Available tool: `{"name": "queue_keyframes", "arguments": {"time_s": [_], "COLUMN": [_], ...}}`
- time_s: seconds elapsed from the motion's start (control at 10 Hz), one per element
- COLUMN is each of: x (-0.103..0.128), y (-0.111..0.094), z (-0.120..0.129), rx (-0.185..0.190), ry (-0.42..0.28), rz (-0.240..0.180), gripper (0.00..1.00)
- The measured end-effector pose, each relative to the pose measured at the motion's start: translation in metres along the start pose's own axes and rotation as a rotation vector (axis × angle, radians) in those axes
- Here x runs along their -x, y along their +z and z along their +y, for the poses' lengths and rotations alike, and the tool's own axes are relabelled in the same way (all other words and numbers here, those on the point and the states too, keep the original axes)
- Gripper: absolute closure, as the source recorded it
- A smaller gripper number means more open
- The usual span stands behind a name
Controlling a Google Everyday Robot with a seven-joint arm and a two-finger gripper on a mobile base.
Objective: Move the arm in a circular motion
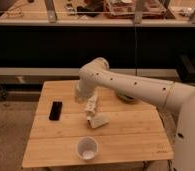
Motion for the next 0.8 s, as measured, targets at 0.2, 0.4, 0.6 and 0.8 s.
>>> {"name": "queue_keyframes", "arguments": {"time_s": [0.2,0.4,0.6,0.8], "x": [-0.072,-0.1,-0.099,-0.072], "y": [-0.029,-0.056,-0.088,-0.136], "z": [0.02,0.06,0.113,0.166], "rx": [0.007,0.058,0.155,0.266], "ry": [-0.001,0.04,0.094,0.16], "rz": [0.112,0.163,0.19,0.21], "gripper": [0.91,0.91,0.91,0.91]}}
